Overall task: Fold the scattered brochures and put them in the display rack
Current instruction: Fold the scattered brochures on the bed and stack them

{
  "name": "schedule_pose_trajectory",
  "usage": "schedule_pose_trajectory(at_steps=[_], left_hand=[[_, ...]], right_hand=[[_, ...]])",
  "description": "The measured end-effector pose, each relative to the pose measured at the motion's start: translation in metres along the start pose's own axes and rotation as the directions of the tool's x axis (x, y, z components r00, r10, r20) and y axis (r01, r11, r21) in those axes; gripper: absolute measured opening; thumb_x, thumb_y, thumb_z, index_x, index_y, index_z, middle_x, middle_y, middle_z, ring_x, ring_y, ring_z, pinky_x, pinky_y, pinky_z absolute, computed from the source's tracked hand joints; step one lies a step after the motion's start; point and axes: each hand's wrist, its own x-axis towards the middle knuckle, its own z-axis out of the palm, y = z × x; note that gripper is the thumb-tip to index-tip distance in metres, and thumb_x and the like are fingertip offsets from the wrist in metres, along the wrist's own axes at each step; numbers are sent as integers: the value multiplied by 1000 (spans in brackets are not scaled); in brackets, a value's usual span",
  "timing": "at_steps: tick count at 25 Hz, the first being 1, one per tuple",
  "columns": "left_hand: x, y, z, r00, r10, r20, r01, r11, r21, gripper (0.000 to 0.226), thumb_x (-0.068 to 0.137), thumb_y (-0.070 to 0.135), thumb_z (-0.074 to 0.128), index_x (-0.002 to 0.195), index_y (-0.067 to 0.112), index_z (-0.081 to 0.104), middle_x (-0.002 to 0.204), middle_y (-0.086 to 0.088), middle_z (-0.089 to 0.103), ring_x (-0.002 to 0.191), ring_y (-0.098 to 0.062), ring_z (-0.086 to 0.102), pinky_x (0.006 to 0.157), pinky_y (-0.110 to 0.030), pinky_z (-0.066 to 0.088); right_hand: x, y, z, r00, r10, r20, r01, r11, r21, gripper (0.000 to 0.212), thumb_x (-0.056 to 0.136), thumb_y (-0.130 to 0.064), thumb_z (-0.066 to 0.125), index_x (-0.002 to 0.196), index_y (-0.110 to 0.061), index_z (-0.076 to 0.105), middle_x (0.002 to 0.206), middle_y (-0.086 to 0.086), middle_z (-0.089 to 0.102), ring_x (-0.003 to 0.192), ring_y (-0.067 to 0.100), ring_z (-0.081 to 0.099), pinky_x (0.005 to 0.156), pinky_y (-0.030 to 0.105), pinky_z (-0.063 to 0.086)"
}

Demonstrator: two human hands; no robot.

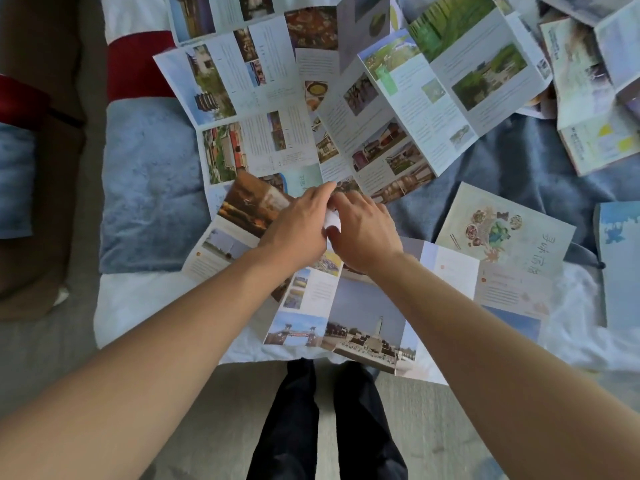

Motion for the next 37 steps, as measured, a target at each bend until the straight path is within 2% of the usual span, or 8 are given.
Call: schedule_pose_trajectory(at_steps=[7,11,14,21,25,30,33,37], left_hand=[[-18,-40,-22,986,-135,96,162,898,-408,55,86,70,41,122,32,58,119,9,58,109,-12,56,78,-23,41],[-17,-92,-22,958,-287,2,285,950,-128,49,95,37,53,140,20,48,144,-6,46,134,-27,40,108,-44,36],[-15,-118,-25,899,-437,39,437,899,-21,65,84,32,64,142,17,38,142,-11,42,132,-35,37,105,-52,39],[-16,-112,-40,844,-534,-50,489,805,-335,30,94,41,40,94,23,65,95,-7,68,83,-24,63,66,-32,46],[-26,-86,-61,870,-397,292,482,564,-671,38,95,24,45,72,15,74,71,-7,73,64,-20,66,55,-29,51],[-35,-63,-47,920,-193,342,359,765,-535,61,67,84,53,98,34,69,101,12,71,95,-12,66,79,-33,51],[-33,-53,-29,962,-143,232,206,939,-275,32,71,53,71,89,31,59,88,11,67,83,-11,64,73,-34,53],[-30,-47,-30,970,-149,192,190,957,-220,16,79,34,65,93,26,63,87,5,68,81,-18,65,72,-36,55]], right_hand=[[-7,-2,-22,989,-67,-129,71,997,31,11,91,-18,68,102,-16,66,114,5,63,104,29,58,85,40,44],[-9,-8,-38,966,-187,-180,197,979,42,8,89,-12,70,95,-15,66,117,2,65,103,26,59,80,39,51],[-9,-6,-41,945,-269,-186,268,963,-28,10,88,-11,71,95,-15,66,120,3,67,105,26,59,85,40,50],[-3,-7,-27,971,-179,-161,168,982,-82,13,90,-16,70,102,-13,65,119,5,65,105,28,61,89,45,53],[4,-16,-25,985,-88,-150,77,994,-81,13,94,-19,66,106,-15,64,120,5,63,108,27,59,91,43,50],[8,-28,-25,987,-38,-156,28,997,-67,15,94,-21,63,107,-15,64,116,5,63,105,28,58,88,41,47],[9,-28,-23,991,-33,-128,26,998,-58,19,95,-24,62,112,-16,62,120,4,62,108,26,57,87,41,49],[6,-17,-22,999,36,-13,-36,999,14,51,91,-25,62,139,-21,46,136,4,57,119,28,55,87,43,52]])
